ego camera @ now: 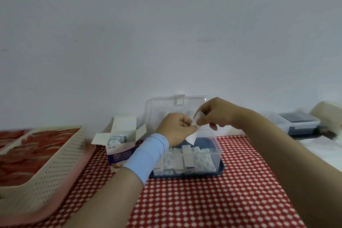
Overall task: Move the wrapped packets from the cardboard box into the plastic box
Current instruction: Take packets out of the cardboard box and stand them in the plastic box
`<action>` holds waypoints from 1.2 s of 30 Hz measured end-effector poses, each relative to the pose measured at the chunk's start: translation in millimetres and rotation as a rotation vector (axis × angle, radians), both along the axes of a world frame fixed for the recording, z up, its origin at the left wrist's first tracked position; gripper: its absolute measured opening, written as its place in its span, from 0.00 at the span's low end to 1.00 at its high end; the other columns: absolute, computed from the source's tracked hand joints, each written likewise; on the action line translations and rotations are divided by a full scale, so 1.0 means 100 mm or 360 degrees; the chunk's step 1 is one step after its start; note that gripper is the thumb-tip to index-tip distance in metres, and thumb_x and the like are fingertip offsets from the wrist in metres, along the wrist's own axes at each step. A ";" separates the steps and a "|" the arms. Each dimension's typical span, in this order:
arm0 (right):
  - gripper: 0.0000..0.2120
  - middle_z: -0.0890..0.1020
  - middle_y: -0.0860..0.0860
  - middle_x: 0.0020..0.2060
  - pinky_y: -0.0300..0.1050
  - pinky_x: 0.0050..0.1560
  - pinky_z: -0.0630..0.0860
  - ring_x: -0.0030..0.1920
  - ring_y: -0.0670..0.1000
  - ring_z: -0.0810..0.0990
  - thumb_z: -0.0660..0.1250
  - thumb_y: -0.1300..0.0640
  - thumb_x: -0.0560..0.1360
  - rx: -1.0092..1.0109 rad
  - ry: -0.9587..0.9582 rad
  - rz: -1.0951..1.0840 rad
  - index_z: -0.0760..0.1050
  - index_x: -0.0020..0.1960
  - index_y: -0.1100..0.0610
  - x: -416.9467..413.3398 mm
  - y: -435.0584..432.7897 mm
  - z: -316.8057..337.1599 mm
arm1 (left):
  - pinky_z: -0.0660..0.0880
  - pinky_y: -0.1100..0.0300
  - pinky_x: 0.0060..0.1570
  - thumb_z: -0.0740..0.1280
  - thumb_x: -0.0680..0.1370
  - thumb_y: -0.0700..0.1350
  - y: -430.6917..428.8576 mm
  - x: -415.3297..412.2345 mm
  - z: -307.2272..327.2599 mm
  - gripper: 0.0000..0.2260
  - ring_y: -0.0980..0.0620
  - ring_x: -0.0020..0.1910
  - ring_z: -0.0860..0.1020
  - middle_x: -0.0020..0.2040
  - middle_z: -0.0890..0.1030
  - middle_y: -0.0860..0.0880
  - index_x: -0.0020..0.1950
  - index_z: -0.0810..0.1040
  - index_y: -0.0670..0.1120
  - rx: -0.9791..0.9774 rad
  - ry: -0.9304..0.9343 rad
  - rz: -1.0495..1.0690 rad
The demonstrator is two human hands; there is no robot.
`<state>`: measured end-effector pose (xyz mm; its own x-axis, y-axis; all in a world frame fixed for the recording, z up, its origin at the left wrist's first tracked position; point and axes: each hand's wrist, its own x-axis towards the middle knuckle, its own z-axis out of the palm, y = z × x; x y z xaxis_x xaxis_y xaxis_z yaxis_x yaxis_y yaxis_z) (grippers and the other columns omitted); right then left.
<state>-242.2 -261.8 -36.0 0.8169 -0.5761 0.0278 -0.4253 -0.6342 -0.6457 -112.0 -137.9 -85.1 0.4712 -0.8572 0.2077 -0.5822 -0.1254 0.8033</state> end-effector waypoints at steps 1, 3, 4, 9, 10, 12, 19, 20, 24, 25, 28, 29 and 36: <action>0.03 0.81 0.53 0.31 0.41 0.30 0.69 0.26 0.47 0.74 0.74 0.62 0.72 -0.0057 0.0042 -0.0027 0.84 0.46 0.58 0.00 -0.04 -0.03 | 0.77 0.60 0.45 0.72 0.75 0.49 -0.02 0.00 -0.02 0.05 0.55 0.39 0.80 0.38 0.83 0.51 0.48 0.82 0.49 0.0085 -0.0108 -0.0031; 0.02 0.84 0.57 0.37 0.44 0.34 0.75 0.28 0.49 0.75 0.74 0.61 0.72 -0.0231 0.0170 -0.0076 0.84 0.44 0.57 0.02 -0.14 -0.12 | 0.75 0.60 0.46 0.68 0.77 0.53 -0.04 0.00 -0.06 0.10 0.54 0.43 0.80 0.42 0.82 0.53 0.52 0.82 0.49 0.0305 -0.0362 -0.0098; 0.02 0.85 0.57 0.39 0.44 0.36 0.77 0.31 0.50 0.77 0.74 0.60 0.71 -0.0322 0.0252 -0.0088 0.83 0.44 0.55 0.04 -0.16 -0.17 | 0.75 0.60 0.48 0.66 0.78 0.53 -0.04 0.00 -0.08 0.11 0.53 0.45 0.80 0.45 0.83 0.52 0.54 0.82 0.48 0.0390 -0.0463 -0.0134; 0.10 0.84 0.51 0.44 0.43 0.48 0.79 0.44 0.51 0.82 0.75 0.57 0.73 -0.0554 0.0652 0.0001 0.83 0.53 0.57 0.14 -0.08 -0.35 | 0.73 0.60 0.54 0.59 0.81 0.48 -0.02 -0.01 -0.18 0.14 0.52 0.53 0.77 0.59 0.81 0.50 0.60 0.82 0.49 0.0604 -0.0601 -0.0304; 0.11 0.84 0.51 0.45 0.43 0.48 0.79 0.44 0.51 0.83 0.75 0.57 0.73 -0.0559 0.0710 0.0012 0.83 0.54 0.58 0.16 -0.07 -0.37 | 0.75 0.56 0.56 0.58 0.80 0.50 -0.03 -0.02 -0.20 0.15 0.50 0.53 0.78 0.58 0.82 0.50 0.59 0.82 0.49 0.0655 -0.0627 -0.0340; 0.13 0.83 0.51 0.46 0.42 0.48 0.79 0.44 0.51 0.82 0.75 0.57 0.73 -0.0567 0.0800 0.0026 0.82 0.57 0.59 0.18 -0.06 -0.40 | 0.76 0.50 0.58 0.56 0.78 0.53 -0.03 -0.04 -0.23 0.18 0.48 0.51 0.79 0.53 0.82 0.49 0.54 0.82 0.47 0.0745 -0.0681 -0.0398; 0.17 0.83 0.52 0.52 0.45 0.55 0.78 0.50 0.53 0.82 0.75 0.55 0.73 -0.0737 0.0987 0.0047 0.80 0.60 0.58 0.26 -0.04 -0.53 | 0.74 0.51 0.51 0.58 0.76 0.56 -0.09 -0.05 -0.28 0.18 0.44 0.43 0.76 0.42 0.80 0.45 0.40 0.77 0.43 0.0843 -0.0532 -0.0416; 0.17 0.83 0.52 0.52 0.45 0.56 0.78 0.51 0.53 0.82 0.75 0.55 0.73 -0.0760 0.1006 0.0037 0.80 0.61 0.58 0.27 -0.04 -0.53 | 0.74 0.50 0.51 0.57 0.74 0.57 -0.09 -0.05 -0.29 0.19 0.44 0.44 0.76 0.43 0.80 0.44 0.39 0.78 0.44 0.0854 -0.0523 -0.0426; 0.18 0.83 0.52 0.51 0.45 0.55 0.77 0.51 0.53 0.81 0.74 0.53 0.73 -0.0871 0.1088 0.0023 0.80 0.61 0.57 0.30 -0.02 -0.59 | 0.71 0.51 0.48 0.57 0.75 0.58 -0.10 -0.05 -0.30 0.17 0.48 0.41 0.72 0.39 0.75 0.47 0.34 0.72 0.48 0.0907 -0.0530 -0.0409; 0.17 0.83 0.51 0.49 0.45 0.54 0.76 0.50 0.52 0.80 0.74 0.53 0.73 -0.0903 0.1120 0.0033 0.80 0.61 0.56 0.31 -0.02 -0.62 | 0.71 0.51 0.48 0.56 0.74 0.60 -0.09 -0.05 -0.30 0.18 0.48 0.41 0.72 0.39 0.74 0.47 0.34 0.72 0.48 0.0917 -0.0525 -0.0409; 0.18 0.81 0.49 0.48 0.49 0.57 0.69 0.51 0.52 0.77 0.73 0.49 0.74 -0.0960 0.1172 0.0027 0.78 0.62 0.51 0.34 -0.03 -0.72 | 0.69 0.52 0.45 0.54 0.73 0.63 -0.08 -0.06 -0.31 0.20 0.48 0.39 0.71 0.37 0.73 0.48 0.32 0.71 0.49 0.0929 -0.0528 -0.0426; 0.19 0.81 0.48 0.49 0.51 0.60 0.67 0.52 0.52 0.77 0.73 0.47 0.74 -0.0977 0.1188 0.0008 0.77 0.62 0.51 0.34 -0.03 -0.73 | 0.68 0.53 0.44 0.55 0.75 0.62 -0.08 -0.06 -0.30 0.20 0.48 0.39 0.70 0.36 0.72 0.48 0.31 0.71 0.50 0.0922 -0.0530 -0.0439; 0.09 0.77 0.49 0.47 0.72 0.72 0.53 0.58 0.54 0.76 0.67 0.47 0.79 -0.1129 0.1332 -0.0049 0.73 0.52 0.53 0.32 0.04 -0.68 | 0.64 0.55 0.40 0.57 0.80 0.56 -0.09 -0.09 -0.29 0.20 0.49 0.37 0.68 0.33 0.69 0.49 0.30 0.68 0.50 0.0922 -0.0530 -0.0449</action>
